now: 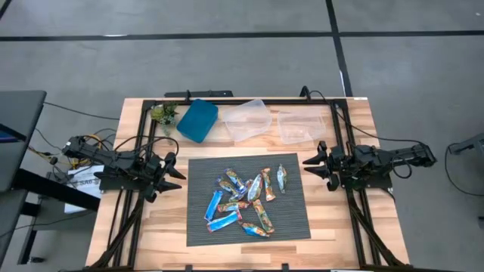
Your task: Pick and place Granola Bars by type
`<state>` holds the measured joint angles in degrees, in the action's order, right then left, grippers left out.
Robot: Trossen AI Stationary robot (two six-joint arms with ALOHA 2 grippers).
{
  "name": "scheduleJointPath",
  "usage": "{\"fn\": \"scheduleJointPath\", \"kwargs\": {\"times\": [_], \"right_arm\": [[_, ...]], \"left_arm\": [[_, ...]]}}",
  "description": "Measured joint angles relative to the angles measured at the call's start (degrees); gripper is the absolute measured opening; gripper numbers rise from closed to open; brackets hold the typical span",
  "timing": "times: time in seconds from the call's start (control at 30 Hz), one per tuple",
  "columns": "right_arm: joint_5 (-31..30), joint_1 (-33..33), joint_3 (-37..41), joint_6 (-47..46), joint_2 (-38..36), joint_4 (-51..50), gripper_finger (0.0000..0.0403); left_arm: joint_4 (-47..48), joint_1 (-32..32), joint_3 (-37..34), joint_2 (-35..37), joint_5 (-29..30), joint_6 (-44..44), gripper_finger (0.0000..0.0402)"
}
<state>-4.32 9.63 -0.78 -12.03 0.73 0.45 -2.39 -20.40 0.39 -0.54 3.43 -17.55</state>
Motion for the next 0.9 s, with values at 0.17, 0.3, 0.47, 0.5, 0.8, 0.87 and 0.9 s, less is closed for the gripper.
{"fn": "scheduleJointPath", "kwargs": {"times": [0.17, 0.3, 0.47, 0.5, 0.8, 0.87, 0.9], "right_arm": [[0.00, 0.00, -0.01, 0.00, -0.01, -0.02, 0.0107], [0.00, -0.02, -0.02, 0.00, 0.00, -0.02, 0.0107], [0.00, -0.02, -0.02, 0.00, 0.00, 0.00, 0.0107], [0.00, 0.00, -0.02, 0.00, -0.02, -0.02, 0.0107], [0.00, 0.00, 0.00, 0.00, 0.00, -0.01, 0.0107], [0.00, 0.00, -0.02, 0.00, 0.00, 0.00, 0.0107], [0.00, 0.00, -0.01, 0.00, -0.02, -0.02, 0.0107]], "left_arm": [[0.00, 0.00, 0.00, 0.00, 0.00, 0.00, 0.0165], [0.00, 0.01, 0.01, 0.00, 0.01, 0.00, 0.0165], [-0.35, 0.01, -0.01, 0.00, -0.02, -0.72, 0.0165], [-0.49, 0.02, 0.01, 0.00, -0.33, -2.41, 0.0165], [-0.89, -0.02, 0.01, 0.00, 5.04, -31.60, 0.0165], [-1.68, -0.02, -0.01, -0.25, 9.79, -36.19, 0.0165], [-1.95, 0.00, -0.01, -0.28, 12.04, -37.91, 0.0165]]}}
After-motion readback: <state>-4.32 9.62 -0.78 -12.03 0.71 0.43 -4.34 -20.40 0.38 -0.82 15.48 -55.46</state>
